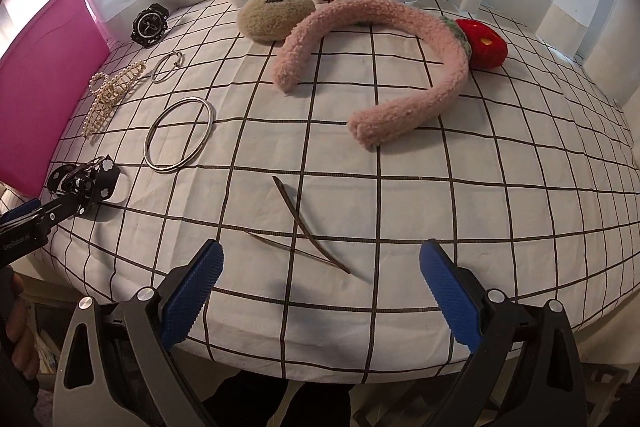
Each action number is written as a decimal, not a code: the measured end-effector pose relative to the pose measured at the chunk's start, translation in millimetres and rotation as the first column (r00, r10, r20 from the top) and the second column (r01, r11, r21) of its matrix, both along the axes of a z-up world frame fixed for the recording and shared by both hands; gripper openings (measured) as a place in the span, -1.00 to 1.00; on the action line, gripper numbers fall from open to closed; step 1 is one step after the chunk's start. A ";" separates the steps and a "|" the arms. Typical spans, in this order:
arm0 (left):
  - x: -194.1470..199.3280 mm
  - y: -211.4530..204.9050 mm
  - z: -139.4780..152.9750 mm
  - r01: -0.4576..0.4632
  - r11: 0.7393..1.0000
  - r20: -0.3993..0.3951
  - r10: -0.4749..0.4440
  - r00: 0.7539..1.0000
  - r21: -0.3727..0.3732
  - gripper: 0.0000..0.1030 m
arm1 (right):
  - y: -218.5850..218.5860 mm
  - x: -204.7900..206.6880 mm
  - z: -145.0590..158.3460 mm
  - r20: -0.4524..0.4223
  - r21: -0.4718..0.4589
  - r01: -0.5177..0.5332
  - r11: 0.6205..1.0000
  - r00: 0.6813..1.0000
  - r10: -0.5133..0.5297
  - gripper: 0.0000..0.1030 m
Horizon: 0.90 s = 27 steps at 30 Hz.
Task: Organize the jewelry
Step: 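Reach the left tool to the black lanyard while the right tool reaches the hairpin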
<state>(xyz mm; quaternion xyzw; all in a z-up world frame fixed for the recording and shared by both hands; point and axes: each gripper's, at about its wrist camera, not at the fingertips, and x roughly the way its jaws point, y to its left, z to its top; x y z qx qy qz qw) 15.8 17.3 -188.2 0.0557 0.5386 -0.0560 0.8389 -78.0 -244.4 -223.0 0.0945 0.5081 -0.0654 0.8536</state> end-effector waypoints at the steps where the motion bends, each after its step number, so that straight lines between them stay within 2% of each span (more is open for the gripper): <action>1: 1.2 -1.3 -1.7 0.001 1.000 0.000 -0.001 1.000 -0.003 0.88 | 0.3 0.7 -1.3 0.000 -0.003 -0.001 1.000 1.000 0.001 0.83; 10: 12.9 -11.5 -17.5 -0.014 1.000 -0.021 0.014 1.000 0.005 0.88 | 1.9 8.6 -12.8 -0.014 -0.029 -0.002 1.000 1.000 0.001 0.83; 13: 15.0 -6.6 -20.9 -0.034 0.999 -0.029 0.033 0.999 -0.025 0.90 | 1.5 9.4 -14.5 -0.011 -0.041 -0.003 0.999 1.000 0.002 0.83; 16: 15.8 -5.1 -22.1 -0.035 0.999 -0.016 0.034 0.999 -0.031 0.90 | 5.1 9.2 -15.9 -0.007 -0.085 -0.013 0.996 1.000 0.013 0.83; 27: 9.1 -4.3 -22.3 -0.025 0.999 0.028 0.025 0.999 -0.036 0.90 | 5.6 2.2 -17.6 0.064 -0.107 -0.042 0.993 0.997 0.049 0.84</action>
